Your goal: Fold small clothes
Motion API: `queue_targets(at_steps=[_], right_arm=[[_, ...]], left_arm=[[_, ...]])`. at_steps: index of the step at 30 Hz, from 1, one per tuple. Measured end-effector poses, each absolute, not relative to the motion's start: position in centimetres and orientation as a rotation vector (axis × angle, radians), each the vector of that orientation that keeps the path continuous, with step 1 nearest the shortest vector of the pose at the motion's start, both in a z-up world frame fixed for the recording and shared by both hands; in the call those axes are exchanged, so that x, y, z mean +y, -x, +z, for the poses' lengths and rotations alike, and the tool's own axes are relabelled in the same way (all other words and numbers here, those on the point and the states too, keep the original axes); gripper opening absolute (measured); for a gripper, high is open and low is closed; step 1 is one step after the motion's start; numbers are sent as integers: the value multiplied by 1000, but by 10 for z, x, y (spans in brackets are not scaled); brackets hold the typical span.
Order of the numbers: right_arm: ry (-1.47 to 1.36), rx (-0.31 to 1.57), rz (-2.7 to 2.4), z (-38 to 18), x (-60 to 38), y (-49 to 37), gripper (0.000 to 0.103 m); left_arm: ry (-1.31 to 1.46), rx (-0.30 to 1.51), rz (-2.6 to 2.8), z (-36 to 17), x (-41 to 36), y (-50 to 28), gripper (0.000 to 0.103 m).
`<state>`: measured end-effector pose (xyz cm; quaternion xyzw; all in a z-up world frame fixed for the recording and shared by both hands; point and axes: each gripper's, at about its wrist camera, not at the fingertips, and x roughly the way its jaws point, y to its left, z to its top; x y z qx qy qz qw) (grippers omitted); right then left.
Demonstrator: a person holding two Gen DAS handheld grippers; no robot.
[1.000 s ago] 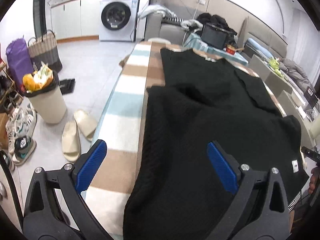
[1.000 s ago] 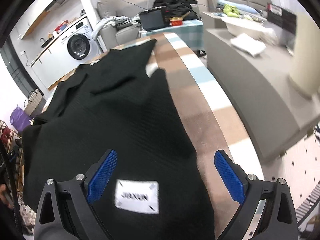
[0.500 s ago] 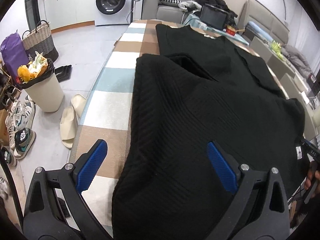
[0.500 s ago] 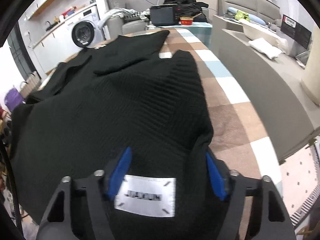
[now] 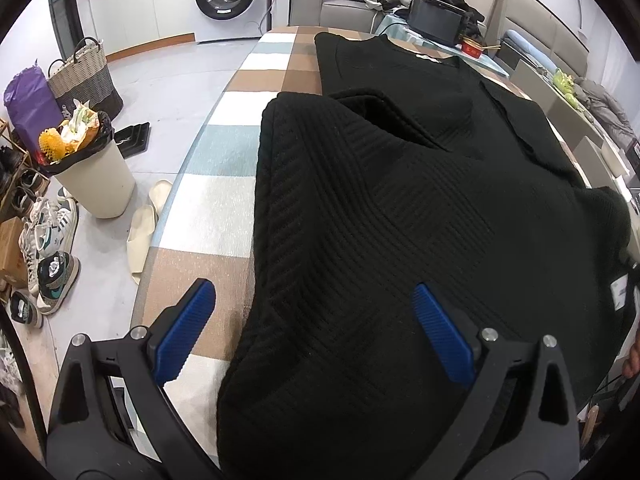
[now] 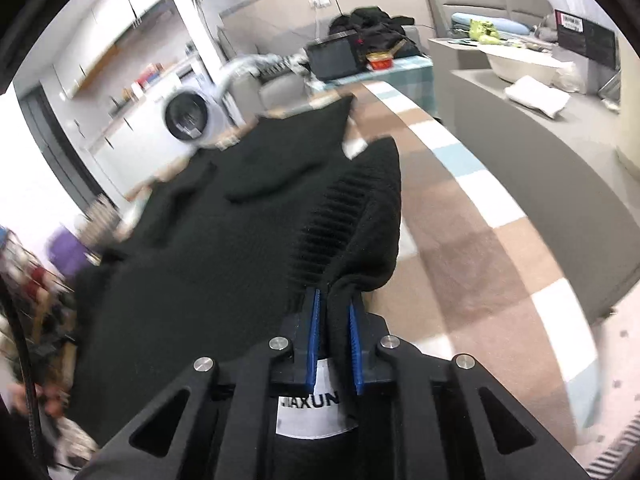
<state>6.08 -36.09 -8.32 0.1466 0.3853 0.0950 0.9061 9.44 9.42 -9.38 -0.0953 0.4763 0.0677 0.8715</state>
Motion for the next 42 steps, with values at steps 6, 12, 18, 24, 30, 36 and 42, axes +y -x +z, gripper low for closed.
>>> queue_targets(at_steps=[6, 12, 18, 24, 30, 36, 42], right_arm=[[-335, 737, 278, -62, -335, -76, 13], [-386, 757, 375, -64, -317, -88, 13], [-432, 772, 405, -70, -319, -96, 13], [-471, 790, 434, -81, -320, -104, 13], [-515, 774, 465, -78, -327, -112, 13], [-525, 764, 497, -68, -326, -128, 13], [-530, 751, 499, -55, -326, -144, 13]], left_arm=[[197, 1021, 152, -100, 97, -106, 90], [223, 1032, 161, -109, 97, -115, 70], [254, 1021, 182, -105, 102, -125, 7], [259, 983, 217, -93, 98, -127, 5], [261, 941, 226, -68, 95, -129, 5], [302, 918, 210, -46, 95, -137, 5], [345, 875, 204, -29, 102, -149, 5]])
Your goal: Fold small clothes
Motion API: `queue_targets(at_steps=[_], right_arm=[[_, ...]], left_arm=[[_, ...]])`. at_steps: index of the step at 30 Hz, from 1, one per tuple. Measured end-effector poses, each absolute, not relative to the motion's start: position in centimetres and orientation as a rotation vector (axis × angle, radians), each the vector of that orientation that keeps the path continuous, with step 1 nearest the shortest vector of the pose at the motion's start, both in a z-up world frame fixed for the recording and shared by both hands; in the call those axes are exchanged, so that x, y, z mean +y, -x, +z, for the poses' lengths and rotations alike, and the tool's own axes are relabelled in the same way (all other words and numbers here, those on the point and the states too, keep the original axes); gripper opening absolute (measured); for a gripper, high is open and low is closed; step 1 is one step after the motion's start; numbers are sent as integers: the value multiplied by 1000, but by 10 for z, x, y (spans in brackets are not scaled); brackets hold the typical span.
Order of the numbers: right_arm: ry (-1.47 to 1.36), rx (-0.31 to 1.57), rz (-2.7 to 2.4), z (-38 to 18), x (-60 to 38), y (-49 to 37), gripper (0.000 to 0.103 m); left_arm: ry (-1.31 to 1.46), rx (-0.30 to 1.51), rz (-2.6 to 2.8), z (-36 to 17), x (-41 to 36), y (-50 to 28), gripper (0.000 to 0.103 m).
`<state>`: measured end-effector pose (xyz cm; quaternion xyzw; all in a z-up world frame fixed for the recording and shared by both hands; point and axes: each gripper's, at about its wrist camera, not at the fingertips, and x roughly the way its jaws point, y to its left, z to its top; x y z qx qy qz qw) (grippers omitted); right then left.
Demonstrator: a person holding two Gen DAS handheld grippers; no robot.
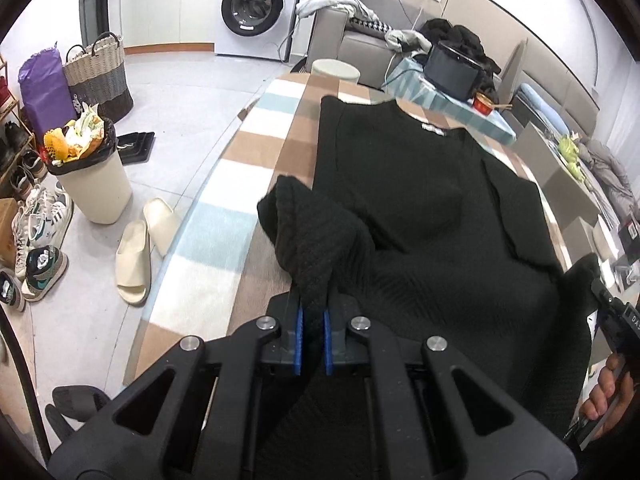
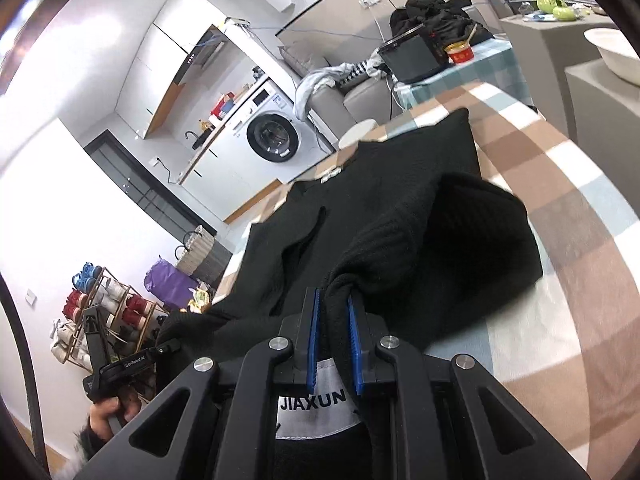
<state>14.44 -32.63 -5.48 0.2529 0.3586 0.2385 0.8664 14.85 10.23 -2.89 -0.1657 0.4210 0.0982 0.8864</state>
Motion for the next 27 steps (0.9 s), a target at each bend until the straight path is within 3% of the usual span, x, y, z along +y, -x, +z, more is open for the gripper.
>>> queue_targets(at_steps=[14, 23, 26, 27], right_arm=[[-527, 782, 423, -62, -339, -168, 13], [-453, 863, 333, -86, -339, -180, 14], [-457, 879, 306, -89, -342, -181, 28], [-461, 882, 292, -90, -343, -181, 40]], left_arm=[[339, 867, 232, -28, 112, -195, 5], [361, 933, 254, -60, 119, -221, 5], [365, 959, 249, -70, 121, -222, 5], [361, 964, 240, -72, 121, -221, 8]])
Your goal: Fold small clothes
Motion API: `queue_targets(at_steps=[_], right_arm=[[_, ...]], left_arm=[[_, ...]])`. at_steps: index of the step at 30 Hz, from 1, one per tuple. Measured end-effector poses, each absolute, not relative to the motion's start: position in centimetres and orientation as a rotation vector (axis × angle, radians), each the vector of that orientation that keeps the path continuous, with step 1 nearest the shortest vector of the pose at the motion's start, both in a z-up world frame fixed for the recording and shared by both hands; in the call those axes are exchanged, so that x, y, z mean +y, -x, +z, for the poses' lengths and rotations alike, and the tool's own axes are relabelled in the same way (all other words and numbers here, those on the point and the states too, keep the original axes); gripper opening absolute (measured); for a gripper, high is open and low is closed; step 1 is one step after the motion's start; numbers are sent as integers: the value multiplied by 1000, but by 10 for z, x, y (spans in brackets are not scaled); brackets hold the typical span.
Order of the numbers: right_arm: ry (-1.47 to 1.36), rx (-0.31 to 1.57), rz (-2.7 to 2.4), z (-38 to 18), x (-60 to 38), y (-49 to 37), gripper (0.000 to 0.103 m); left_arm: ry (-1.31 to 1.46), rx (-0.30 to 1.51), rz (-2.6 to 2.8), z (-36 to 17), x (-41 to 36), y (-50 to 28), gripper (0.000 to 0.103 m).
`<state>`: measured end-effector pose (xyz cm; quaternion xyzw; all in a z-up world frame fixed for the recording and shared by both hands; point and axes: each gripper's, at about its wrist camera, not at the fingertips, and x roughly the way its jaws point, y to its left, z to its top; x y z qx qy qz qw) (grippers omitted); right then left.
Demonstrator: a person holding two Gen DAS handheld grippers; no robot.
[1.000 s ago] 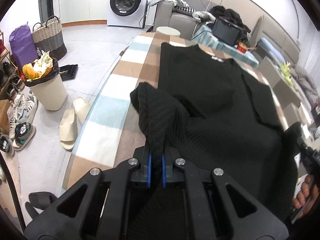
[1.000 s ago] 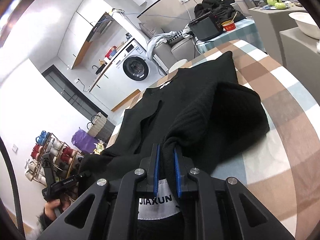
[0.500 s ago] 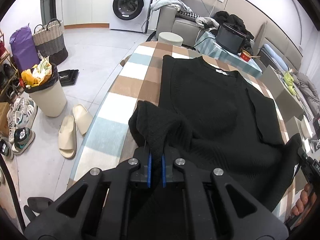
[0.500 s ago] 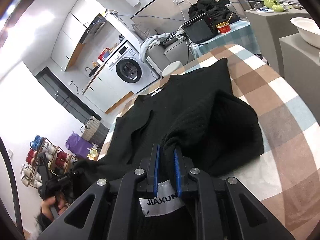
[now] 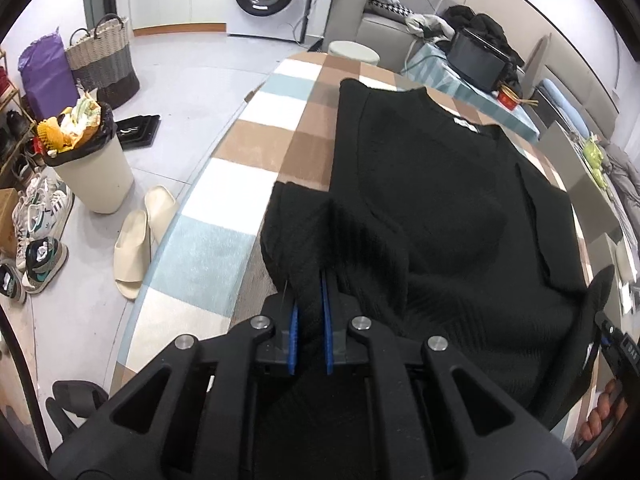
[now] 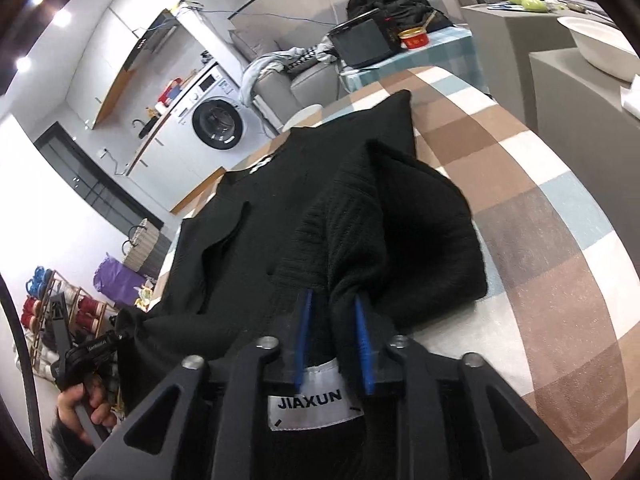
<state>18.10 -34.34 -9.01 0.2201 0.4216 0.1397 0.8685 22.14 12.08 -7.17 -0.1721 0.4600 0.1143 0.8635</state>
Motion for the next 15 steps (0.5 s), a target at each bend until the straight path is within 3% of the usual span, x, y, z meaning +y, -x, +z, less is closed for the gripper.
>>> queue_targets(at_steps=[1, 2, 4, 6, 9, 12, 15], right_arm=[[-469, 881, 284, -90, -345, -179, 49], [-473, 879, 285, -89, -346, -179, 50], [-459, 883, 274, -87, -349, -175, 53], [-446, 877, 263, -83, -353, -168, 58], [-420, 866, 249, -77, -359, -157, 65], [-389, 834, 249, -71, -367, -138, 84], [-373, 835, 235, -71, -380, -120, 88]], left_arm=[[350, 970, 238, -73, 120, -221, 13], [342, 975, 237, -74, 120, -220, 18], [326, 985, 252, -76, 119, -215, 54], [315, 974, 278, -74, 119, -207, 72], [343, 956, 246, -74, 123, -193, 74], [345, 942, 249, -74, 126, -177, 74], [344, 926, 240, -74, 132, -156, 75]])
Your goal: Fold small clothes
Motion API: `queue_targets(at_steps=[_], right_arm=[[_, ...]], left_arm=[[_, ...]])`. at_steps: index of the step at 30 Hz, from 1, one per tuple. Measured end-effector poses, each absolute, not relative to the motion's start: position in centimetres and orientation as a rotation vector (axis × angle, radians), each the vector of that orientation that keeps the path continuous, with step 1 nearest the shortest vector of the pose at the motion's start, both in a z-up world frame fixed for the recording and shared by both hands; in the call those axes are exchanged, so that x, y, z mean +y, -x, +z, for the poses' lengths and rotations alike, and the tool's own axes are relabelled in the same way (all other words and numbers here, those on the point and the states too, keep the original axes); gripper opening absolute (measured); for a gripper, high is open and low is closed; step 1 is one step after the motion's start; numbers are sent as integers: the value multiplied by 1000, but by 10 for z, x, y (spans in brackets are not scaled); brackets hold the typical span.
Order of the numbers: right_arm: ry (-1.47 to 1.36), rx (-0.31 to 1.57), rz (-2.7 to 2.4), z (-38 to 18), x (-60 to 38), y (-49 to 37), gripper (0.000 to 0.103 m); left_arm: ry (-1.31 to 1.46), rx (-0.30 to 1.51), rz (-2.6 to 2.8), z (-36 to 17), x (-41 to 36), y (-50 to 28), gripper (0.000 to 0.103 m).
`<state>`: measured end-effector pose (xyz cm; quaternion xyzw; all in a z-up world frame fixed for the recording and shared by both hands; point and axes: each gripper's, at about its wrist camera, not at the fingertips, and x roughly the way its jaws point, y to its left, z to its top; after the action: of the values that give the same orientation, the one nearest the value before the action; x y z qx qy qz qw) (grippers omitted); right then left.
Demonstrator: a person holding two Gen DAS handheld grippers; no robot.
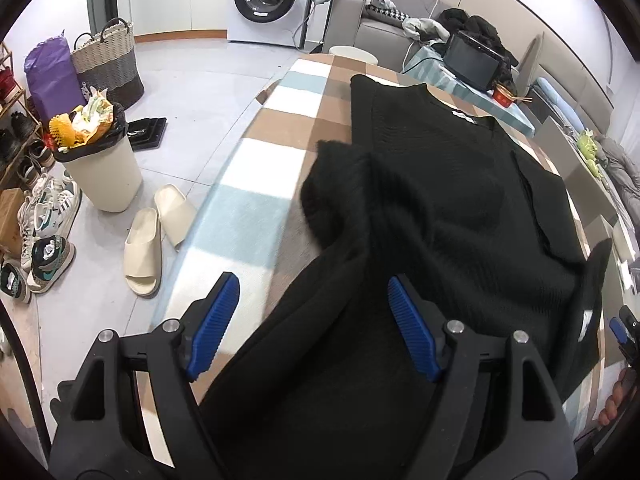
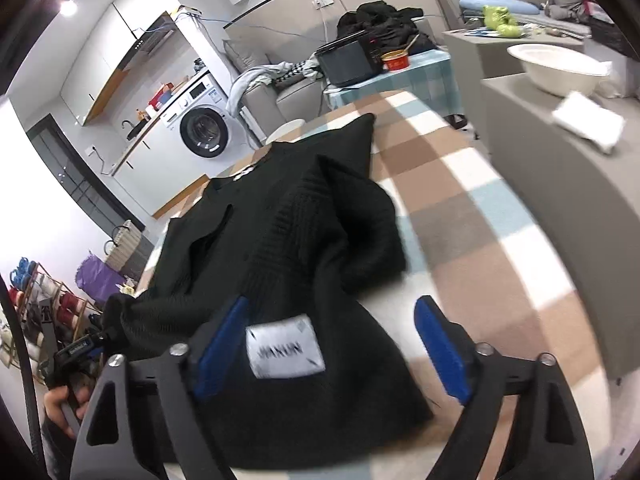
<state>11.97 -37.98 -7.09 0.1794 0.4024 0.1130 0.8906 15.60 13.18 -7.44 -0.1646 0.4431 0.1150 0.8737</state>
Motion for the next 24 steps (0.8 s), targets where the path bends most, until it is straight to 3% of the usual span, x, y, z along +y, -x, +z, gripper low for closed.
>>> queue_targets(at_steps=[2, 12, 14, 17, 18, 19, 20, 21, 22, 24], right_arm=[[-367, 864, 234, -76, -385, -113, 88], [-157, 968, 264, -104, -359, -132, 87], [-114, 982, 267, -108, -353, -141, 71], [-31, 979, 257, -110, -341, -147, 38], [-23, 987, 260, -111, -339, -147, 23], [-19, 981, 260, -110, -337, -146, 12], [-24, 972, 264, -107, -338, -143, 8], [-44, 962, 269, -104, -339, -141, 7], [-88, 948, 273, -99, -345, -137, 7], [-177, 920, 277, -86, -358, -128, 6]], left_arm=[[341, 927, 234, -77, 136, -139, 79], [305, 960, 232, -109, 148, -89, 79], [299, 974, 231, -116, 148, -87, 79], [233, 979, 244, -119, 141, -93, 79], [212, 980, 241, -120, 137, -95, 73], [195, 966, 229, -119, 134, -93, 55], [192, 957, 207, -117, 131, -94, 39], [197, 954, 172, -114, 129, -95, 9], [209, 956, 148, -111, 128, -94, 4], [228, 920, 138, -100, 127, -91, 3]])
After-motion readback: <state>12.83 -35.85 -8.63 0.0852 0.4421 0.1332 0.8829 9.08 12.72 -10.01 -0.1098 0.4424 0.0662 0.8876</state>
